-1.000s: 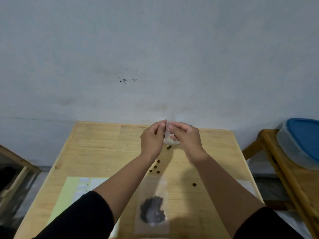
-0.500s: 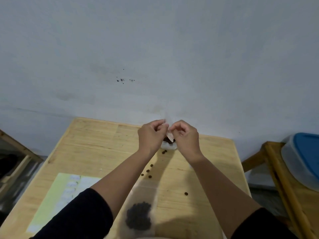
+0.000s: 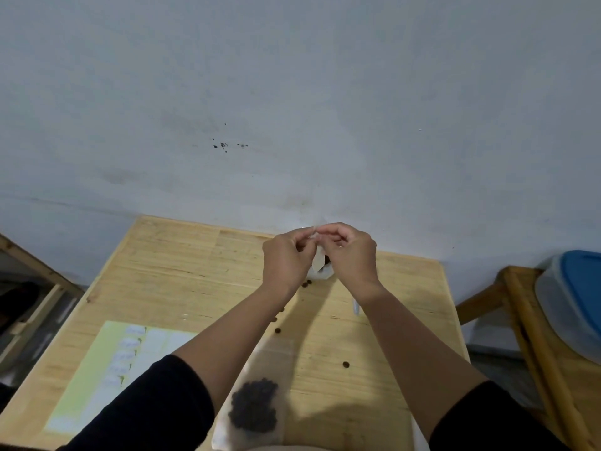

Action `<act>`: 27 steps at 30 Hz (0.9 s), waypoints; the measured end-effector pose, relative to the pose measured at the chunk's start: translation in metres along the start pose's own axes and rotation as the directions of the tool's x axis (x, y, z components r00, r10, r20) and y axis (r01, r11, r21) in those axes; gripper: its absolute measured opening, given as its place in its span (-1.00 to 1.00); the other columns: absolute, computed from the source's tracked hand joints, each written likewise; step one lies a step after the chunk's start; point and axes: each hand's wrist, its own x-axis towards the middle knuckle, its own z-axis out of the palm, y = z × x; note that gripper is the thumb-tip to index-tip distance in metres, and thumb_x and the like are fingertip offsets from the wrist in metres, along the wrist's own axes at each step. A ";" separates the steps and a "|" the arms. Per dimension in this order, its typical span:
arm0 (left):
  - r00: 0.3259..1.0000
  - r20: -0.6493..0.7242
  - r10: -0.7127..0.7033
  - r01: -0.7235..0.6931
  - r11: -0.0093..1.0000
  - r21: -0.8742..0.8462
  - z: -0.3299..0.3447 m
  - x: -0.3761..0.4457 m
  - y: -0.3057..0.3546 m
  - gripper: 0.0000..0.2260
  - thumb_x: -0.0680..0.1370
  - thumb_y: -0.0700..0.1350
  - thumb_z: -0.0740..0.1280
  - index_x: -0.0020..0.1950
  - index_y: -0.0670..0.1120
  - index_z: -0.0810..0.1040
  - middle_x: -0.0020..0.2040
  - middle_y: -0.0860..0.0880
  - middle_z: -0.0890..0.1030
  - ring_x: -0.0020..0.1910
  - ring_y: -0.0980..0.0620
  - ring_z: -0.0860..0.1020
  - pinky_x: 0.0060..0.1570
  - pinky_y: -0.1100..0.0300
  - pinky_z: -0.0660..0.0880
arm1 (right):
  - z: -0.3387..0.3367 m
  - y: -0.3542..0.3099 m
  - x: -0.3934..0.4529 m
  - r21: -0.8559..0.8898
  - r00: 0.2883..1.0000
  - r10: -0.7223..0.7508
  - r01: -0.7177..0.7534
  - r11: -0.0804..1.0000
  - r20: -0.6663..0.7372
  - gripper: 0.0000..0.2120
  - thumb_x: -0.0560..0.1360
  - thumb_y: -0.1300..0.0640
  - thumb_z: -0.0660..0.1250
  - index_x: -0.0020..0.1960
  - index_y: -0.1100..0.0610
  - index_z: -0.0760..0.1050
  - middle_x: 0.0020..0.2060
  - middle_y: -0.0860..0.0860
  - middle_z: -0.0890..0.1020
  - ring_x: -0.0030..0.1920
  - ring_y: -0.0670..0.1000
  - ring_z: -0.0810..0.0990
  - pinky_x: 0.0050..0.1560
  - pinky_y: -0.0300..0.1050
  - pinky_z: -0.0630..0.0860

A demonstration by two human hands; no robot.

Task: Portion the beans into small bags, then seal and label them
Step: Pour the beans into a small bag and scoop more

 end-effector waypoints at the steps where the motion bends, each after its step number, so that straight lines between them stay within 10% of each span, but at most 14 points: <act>1: 1.000 -0.007 0.008 -0.008 1.000 0.021 -0.001 0.000 0.000 -0.79 0.53 -0.15 0.35 0.16 -0.10 0.62 -0.32 0.08 0.58 -0.35 0.30 0.51 -0.24 0.60 0.35 | 0.001 0.000 0.000 -0.025 1.000 -0.009 0.009 1.000 -0.004 -0.85 0.47 0.25 0.34 -0.10 0.04 0.64 -0.26 -0.05 0.67 -0.19 -0.12 0.64 -0.07 -0.21 0.58; 7: 0.995 -0.085 -0.049 0.052 0.998 0.028 -0.016 0.009 -0.006 -0.78 0.48 -0.20 0.31 0.07 -0.06 0.66 -0.34 0.09 0.59 -0.39 0.26 0.51 -0.24 0.60 0.34 | 0.002 0.010 -0.002 -0.290 0.991 -0.132 0.116 0.950 -0.037 -0.75 0.51 0.29 0.24 0.02 0.07 0.65 -0.23 0.06 0.51 -0.28 -0.02 0.51 -0.15 -0.20 0.47; 11: 0.994 0.105 0.007 -0.002 0.999 -0.050 -0.029 0.005 -0.014 -0.70 0.48 -0.13 0.38 0.21 0.02 0.59 -0.09 0.10 0.64 -0.11 0.35 0.55 -0.03 0.50 0.45 | 0.008 0.000 -0.004 -0.327 0.987 -0.143 0.160 0.932 0.075 -0.71 0.54 0.28 0.20 0.14 0.06 0.60 -0.19 0.03 0.43 -0.25 -0.04 0.45 -0.17 -0.22 0.43; 14: 0.922 0.350 0.166 -0.163 0.986 -0.039 -0.047 0.009 -0.033 -0.28 0.35 0.03 0.53 0.45 0.12 0.31 0.37 0.15 0.39 0.33 0.31 0.34 0.28 0.36 0.31 | 0.010 -0.001 -0.004 -0.327 0.983 -0.120 0.160 0.931 0.140 -0.73 0.55 0.26 0.21 0.14 0.07 0.60 -0.19 -0.03 0.44 -0.27 -0.09 0.46 -0.19 -0.30 0.44; 18: 0.800 0.544 0.254 -0.385 0.912 0.140 -0.057 0.014 -0.054 0.21 0.14 0.22 0.59 0.52 0.15 -0.19 0.51 0.24 -0.05 0.47 0.32 -0.05 0.36 0.43 -0.03 | 0.014 -0.002 -0.010 -0.305 0.961 -0.081 0.163 0.938 0.264 -0.74 0.54 0.27 0.22 0.14 0.10 0.60 -0.15 -0.07 0.47 -0.18 -0.07 0.52 -0.13 -0.37 0.43; 22: 0.802 0.497 0.332 -0.458 0.876 0.153 -0.048 0.010 -0.068 0.18 0.18 0.07 0.60 0.55 0.04 -0.15 0.46 0.09 0.18 0.42 0.14 0.17 0.36 0.33 0.14 | 0.023 -0.005 -0.013 -0.283 0.930 -0.083 0.193 0.939 0.359 -0.72 0.52 0.29 0.23 0.13 0.08 0.61 -0.13 0.12 0.50 -0.13 0.10 0.53 -0.07 -0.15 0.46; 27: 0.867 0.373 0.332 -0.416 0.893 0.171 -0.041 0.004 -0.081 -0.14 0.28 -0.02 0.52 0.48 -0.07 0.18 0.27 0.01 0.35 0.25 0.13 0.32 0.26 0.20 0.33 | 0.021 0.009 -0.006 -0.295 0.930 -0.096 0.209 0.932 0.356 -0.74 0.54 0.28 0.22 0.08 0.06 0.63 -0.19 0.10 0.48 -0.27 -0.01 0.47 -0.25 -0.40 0.37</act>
